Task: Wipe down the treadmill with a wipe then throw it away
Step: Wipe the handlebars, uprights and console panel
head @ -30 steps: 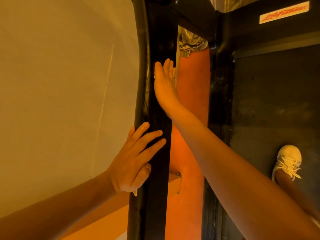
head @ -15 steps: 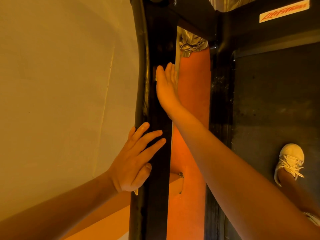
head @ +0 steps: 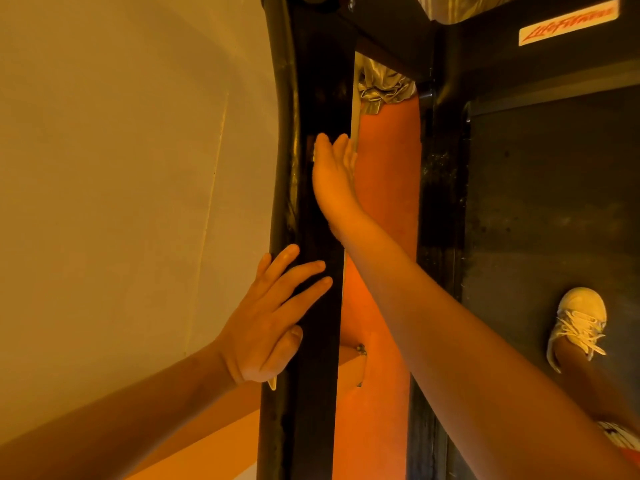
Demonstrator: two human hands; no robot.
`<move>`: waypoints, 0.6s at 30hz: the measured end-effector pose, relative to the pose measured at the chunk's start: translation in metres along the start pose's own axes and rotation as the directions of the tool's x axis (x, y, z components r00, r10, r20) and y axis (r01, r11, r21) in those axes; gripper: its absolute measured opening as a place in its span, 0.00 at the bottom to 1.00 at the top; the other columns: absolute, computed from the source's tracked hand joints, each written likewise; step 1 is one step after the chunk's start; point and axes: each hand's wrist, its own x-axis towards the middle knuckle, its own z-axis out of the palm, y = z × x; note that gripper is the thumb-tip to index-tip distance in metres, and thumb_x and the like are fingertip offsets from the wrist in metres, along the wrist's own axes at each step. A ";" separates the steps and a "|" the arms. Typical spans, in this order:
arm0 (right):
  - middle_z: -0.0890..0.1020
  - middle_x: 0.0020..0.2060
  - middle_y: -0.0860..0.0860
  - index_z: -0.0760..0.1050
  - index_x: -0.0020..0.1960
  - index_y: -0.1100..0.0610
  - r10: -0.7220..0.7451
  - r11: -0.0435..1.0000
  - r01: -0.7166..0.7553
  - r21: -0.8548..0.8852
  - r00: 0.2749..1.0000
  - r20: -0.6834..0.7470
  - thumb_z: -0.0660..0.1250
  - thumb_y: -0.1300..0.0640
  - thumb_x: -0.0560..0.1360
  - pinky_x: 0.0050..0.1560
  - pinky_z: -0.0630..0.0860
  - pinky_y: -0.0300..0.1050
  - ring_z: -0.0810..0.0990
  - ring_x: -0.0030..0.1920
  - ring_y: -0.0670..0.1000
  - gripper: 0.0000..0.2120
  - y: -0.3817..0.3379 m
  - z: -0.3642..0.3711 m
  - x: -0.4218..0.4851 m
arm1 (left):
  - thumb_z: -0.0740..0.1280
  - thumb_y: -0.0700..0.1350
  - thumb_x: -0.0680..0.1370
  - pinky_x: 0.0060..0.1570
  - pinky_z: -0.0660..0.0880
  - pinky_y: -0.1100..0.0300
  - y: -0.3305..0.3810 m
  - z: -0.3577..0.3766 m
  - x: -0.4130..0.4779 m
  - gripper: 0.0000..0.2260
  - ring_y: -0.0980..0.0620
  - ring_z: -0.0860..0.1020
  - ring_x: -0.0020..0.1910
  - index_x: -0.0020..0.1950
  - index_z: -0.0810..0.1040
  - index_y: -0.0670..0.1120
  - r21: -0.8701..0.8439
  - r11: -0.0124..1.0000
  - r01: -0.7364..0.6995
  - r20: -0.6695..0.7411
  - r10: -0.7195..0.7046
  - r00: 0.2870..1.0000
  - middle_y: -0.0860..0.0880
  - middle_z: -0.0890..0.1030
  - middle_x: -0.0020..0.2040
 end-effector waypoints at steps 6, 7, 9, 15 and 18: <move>0.42 0.83 0.49 0.40 0.83 0.54 -0.110 0.994 0.109 0.011 0.993 0.035 0.46 0.47 0.88 0.79 0.36 0.49 0.38 0.82 0.48 0.28 0.008 0.002 -0.010 | 0.54 0.48 0.80 0.79 0.49 0.37 0.000 0.000 0.000 0.25 0.39 0.53 0.82 0.78 0.65 0.46 0.014 1.000 -0.007 0.002 0.007 1.000 0.46 0.65 0.78; 0.42 0.83 0.50 0.40 0.83 0.54 -0.079 0.997 0.079 0.002 0.997 0.022 0.46 0.47 0.88 0.80 0.36 0.50 0.38 0.82 0.49 0.29 0.011 0.000 -0.008 | 0.55 0.47 0.79 0.79 0.48 0.37 0.001 -0.001 0.001 0.26 0.39 0.52 0.82 0.78 0.65 0.46 0.018 1.000 -0.005 0.004 0.005 1.000 0.46 0.65 0.78; 0.42 0.83 0.51 0.40 0.84 0.55 -0.005 1.000 0.005 -0.014 1.000 -0.006 0.46 0.46 0.88 0.81 0.38 0.54 0.38 0.82 0.50 0.30 0.011 -0.003 -0.004 | 0.55 0.47 0.79 0.79 0.48 0.39 0.002 -0.001 0.001 0.26 0.39 0.52 0.82 0.78 0.66 0.46 0.014 1.000 -0.002 0.003 0.002 1.000 0.46 0.65 0.78; 0.41 0.83 0.50 0.39 0.83 0.55 -0.081 0.997 0.081 0.014 0.996 0.035 0.46 0.46 0.88 0.79 0.37 0.50 0.38 0.82 0.49 0.29 -0.003 0.005 -0.009 | 0.50 0.52 0.84 0.78 0.49 0.37 -0.001 0.001 0.000 0.23 0.38 0.53 0.82 0.77 0.66 0.46 -0.001 1.000 -0.007 -0.003 0.007 1.000 0.45 0.66 0.78; 0.42 0.83 0.49 0.40 0.83 0.54 -0.087 0.996 0.087 0.002 0.996 0.031 0.46 0.46 0.88 0.79 0.37 0.49 0.38 0.82 0.48 0.29 0.014 -0.001 -0.007 | 0.47 0.54 0.86 0.78 0.49 0.37 0.000 0.001 0.000 0.24 0.38 0.53 0.82 0.77 0.66 0.46 -0.003 1.000 -0.011 -0.007 0.011 1.000 0.46 0.66 0.78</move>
